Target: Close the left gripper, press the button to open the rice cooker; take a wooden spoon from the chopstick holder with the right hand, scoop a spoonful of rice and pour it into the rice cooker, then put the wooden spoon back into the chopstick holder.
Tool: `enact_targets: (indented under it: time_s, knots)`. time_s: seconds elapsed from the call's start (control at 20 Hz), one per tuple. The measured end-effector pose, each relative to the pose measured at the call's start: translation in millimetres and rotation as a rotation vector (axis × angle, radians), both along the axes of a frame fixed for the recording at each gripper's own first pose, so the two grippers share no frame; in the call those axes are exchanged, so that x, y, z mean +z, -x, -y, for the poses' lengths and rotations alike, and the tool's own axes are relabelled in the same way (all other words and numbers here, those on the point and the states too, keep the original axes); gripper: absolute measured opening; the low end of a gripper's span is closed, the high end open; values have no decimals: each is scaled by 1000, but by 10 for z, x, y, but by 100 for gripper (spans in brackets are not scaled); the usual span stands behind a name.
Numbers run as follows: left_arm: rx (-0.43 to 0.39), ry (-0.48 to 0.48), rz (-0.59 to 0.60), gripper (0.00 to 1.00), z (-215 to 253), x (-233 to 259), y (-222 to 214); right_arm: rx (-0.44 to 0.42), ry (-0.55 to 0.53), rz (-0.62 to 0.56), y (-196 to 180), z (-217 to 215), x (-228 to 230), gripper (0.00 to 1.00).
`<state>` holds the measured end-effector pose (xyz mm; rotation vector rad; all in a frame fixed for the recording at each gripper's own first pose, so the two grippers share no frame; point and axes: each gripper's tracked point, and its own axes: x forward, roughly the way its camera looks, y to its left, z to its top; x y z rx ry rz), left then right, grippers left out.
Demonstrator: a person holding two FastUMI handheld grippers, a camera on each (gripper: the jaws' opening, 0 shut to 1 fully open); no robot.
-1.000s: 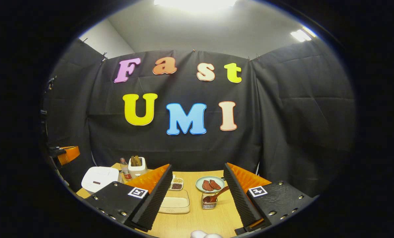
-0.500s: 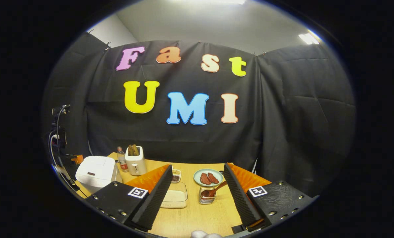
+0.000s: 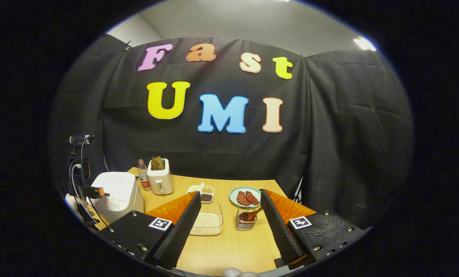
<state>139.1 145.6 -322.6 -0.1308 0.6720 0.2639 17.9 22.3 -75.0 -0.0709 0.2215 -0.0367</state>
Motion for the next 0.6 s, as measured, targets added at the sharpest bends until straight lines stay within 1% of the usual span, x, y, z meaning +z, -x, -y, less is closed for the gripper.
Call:
enact_targets:
  time_s: [0.1, 0.15, 0.2, 0.25, 0.45, 0.6]
  knots:
    - [0, -7, -10, 9, -33, -64, 18, 1, 5, 3, 5, 0, 1, 95]
    - [-7, -33, 3, 10, -66, -29, -24, 0, 8, 6, 2, 13, 2, 95]
    - [-8, -43, -8, 8, -61, -39, 0, -4, 8, 6, 2, 19, 9, 95]
    - [-15, -55, 1, 9, -63, -28, -52, -4, 5, 3, -4, 30, -14, 95]
    - [2, -32, -21, 9, -69, -59, -31, -3, -3, -5, -9, 25, -32, 95]
    - [-4, -38, -47, 9, -68, -66, -37, -3, -5, -9, -11, 38, -44, 95]
